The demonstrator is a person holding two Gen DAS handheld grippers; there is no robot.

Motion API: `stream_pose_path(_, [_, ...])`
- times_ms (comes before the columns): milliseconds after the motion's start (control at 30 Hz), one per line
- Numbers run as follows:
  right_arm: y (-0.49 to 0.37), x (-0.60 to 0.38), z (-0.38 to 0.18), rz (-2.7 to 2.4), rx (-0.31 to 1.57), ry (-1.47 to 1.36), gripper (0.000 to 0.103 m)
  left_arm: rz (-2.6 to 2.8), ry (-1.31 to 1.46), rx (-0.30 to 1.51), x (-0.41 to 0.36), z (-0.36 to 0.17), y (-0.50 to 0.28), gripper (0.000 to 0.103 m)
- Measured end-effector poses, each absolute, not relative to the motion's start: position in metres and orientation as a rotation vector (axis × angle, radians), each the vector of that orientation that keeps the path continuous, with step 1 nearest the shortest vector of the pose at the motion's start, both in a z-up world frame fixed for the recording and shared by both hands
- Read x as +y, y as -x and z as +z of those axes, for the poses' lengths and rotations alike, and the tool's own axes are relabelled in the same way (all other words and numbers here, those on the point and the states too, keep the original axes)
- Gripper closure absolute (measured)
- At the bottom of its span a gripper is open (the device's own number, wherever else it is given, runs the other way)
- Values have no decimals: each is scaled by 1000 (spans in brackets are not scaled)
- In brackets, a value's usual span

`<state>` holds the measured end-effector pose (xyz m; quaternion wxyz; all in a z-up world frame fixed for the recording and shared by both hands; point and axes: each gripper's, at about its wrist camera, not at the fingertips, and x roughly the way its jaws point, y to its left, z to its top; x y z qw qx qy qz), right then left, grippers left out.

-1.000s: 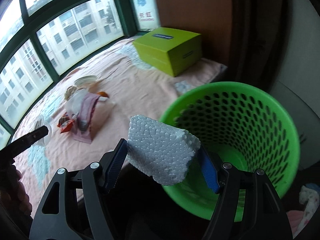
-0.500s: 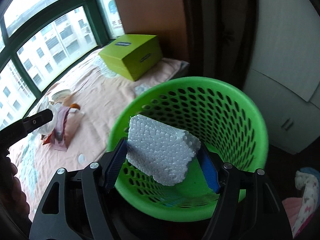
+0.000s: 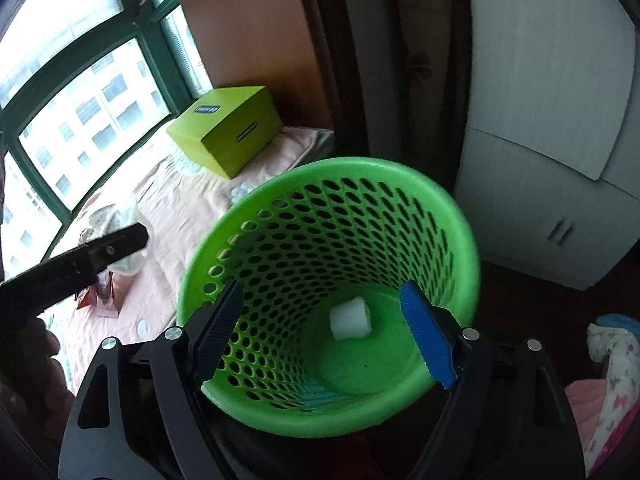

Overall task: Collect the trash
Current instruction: 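Drop the foam block into the green basket with the right gripper while the left drops the yogurt cup, then return both tools to the table and grasp the pink wrapper with the right gripper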

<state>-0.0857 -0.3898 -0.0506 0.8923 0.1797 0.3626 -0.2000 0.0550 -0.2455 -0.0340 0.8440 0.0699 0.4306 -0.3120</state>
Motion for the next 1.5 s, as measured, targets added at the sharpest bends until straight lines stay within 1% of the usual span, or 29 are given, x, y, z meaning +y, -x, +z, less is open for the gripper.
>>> stream_pose_path(100, [89,-395,-51,-425,746,-385,22,-675,-162,919,-255,-38,-52,37])
stream_pose_path(167, [92,-398,-51,-430,742,-392,21,-689,-168,925,-260,-40,-50,35])
stream_pose_path(200, [93,-399,-51,-431,739,-394,21,-695,-175,926,-264,-42,-48,33])
stream_pose_path(267, [94,-400,-49,-434,735,-396,20,-707,-178,923,-267,-43,-45,25])
stream_pose_path(367, [95,-399,-48,-431,734,-395,20,-716,-184,922,-269,-43,-42,22])
stream_pose_path(567, [89,-388,-44,-401,738,-377,20,-688,-160,917,-251,-38,-44,20])
stream_pose_path(767, [71,-362,-40,-339,749,-329,19,-601,-131,891,-212,-29,-51,18])
stream_pose_path(1100, [26,-312,-32,-209,757,-260,19,-404,-48,884,-122,-28,-72,18])
stream_pose_path(1500, [-37,-247,-45,-34,815,-219,19,-180,63,897,-14,-36,-92,18])
